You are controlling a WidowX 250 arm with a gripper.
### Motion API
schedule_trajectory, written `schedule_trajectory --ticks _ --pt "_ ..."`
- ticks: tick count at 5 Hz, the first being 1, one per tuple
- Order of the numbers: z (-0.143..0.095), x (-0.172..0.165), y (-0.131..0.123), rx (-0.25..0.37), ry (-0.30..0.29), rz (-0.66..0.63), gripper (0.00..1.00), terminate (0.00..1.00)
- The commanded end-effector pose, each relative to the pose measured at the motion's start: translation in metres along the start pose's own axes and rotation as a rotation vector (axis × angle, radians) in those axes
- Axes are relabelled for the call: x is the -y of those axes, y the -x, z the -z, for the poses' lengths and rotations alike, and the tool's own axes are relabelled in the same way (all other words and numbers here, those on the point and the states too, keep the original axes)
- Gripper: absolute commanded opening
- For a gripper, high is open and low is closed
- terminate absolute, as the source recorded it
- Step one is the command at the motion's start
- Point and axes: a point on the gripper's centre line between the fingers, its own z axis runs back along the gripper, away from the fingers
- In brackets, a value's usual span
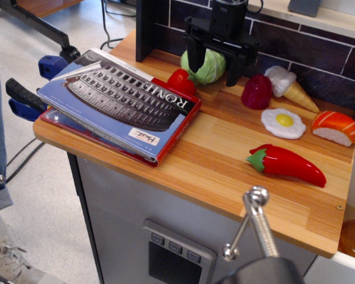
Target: Open book
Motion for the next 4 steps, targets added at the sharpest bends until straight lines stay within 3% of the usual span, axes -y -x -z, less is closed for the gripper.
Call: schedule_trajectory --ticks 1,3,4 --pt "0.000 0.000 0.000 0.000 0.000 0.000 1.00 0.00" --pt "-0.056 -0.039 0.010 0.027 0.065 0.031 1.00 0.00" --pt "-0.060 -0.067 0.023 0.040 0.053 0.069 1.00 0.00"
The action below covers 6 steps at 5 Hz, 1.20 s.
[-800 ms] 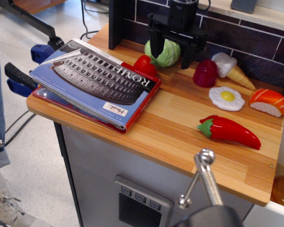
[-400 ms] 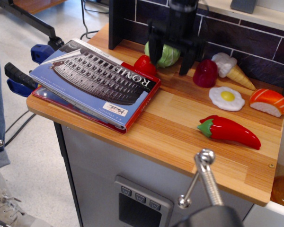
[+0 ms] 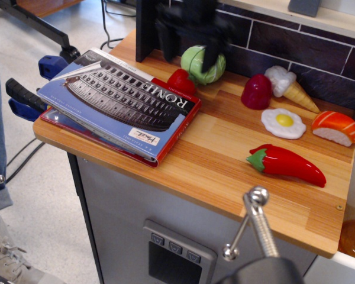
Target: Open book
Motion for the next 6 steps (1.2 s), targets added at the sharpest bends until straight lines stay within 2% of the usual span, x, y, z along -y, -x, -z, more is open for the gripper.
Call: schedule_trajectory --ticks 1,2,3,4,5,6 --pt "-0.035 -0.063 0.016 0.094 -0.034 0.101 1.00 0.00" --pt "-0.036 -0.108 0.021 0.078 -0.043 0.138 1.00 0.00" --pt "-0.026 -0.140 0.025 0.055 -0.083 0.122 1.00 0.00" --pt "-0.006 -0.150 0.029 0.066 -0.114 0.058 1.00 0.00" --pt "0.007 -0.147 0.029 0.083 -0.118 0.035 1.00 0.00" --pt "0.008 -0.134 0.030 0.083 -0.065 0.024 1.00 0.00"
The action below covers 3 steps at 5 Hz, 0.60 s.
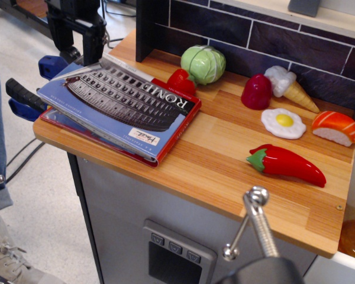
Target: Open book
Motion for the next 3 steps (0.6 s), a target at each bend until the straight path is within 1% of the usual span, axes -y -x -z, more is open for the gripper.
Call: schedule_trajectory --ticks 1,2,3 --pt "-0.023 0.022 -0.003 0.046 0.056 -0.023 1.00 0.00" --pt "-0.024 0.043 0.005 0.054 0.100 -0.052 1.00 0.00" --pt "-0.022 0.060 0.011 0.057 0.106 -0.080 1.00 0.00"
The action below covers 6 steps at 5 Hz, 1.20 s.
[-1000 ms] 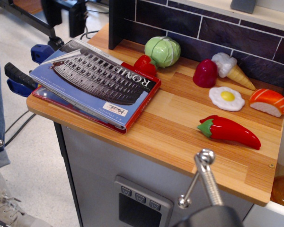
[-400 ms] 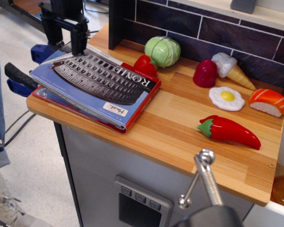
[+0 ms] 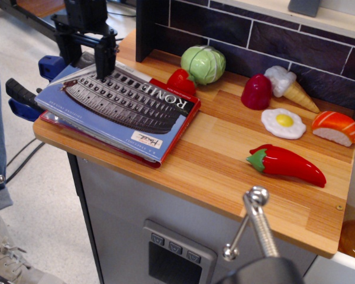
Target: Open book
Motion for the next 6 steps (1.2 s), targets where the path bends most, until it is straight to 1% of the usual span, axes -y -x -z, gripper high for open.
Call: schedule_trajectory --ticks 1,2,3,4,5,6 --pt "-0.040 0.038 -0.008 0.085 0.042 -0.047 1.00 0.00" --pt "-0.066 0.057 -0.011 0.092 0.138 -0.083 1.00 0.00" --pt "-0.103 0.065 -0.046 0.092 0.214 -0.108 1.00 0.00" --pt "-0.122 0.083 -0.053 0.081 0.298 -0.113 1.00 0.00" --pt "-0.134 0.114 -0.058 0.012 0.401 -0.107 1.00 0.00" --pt "-0.134 0.146 -0.051 -0.040 0.441 -0.088 1.00 0.00"
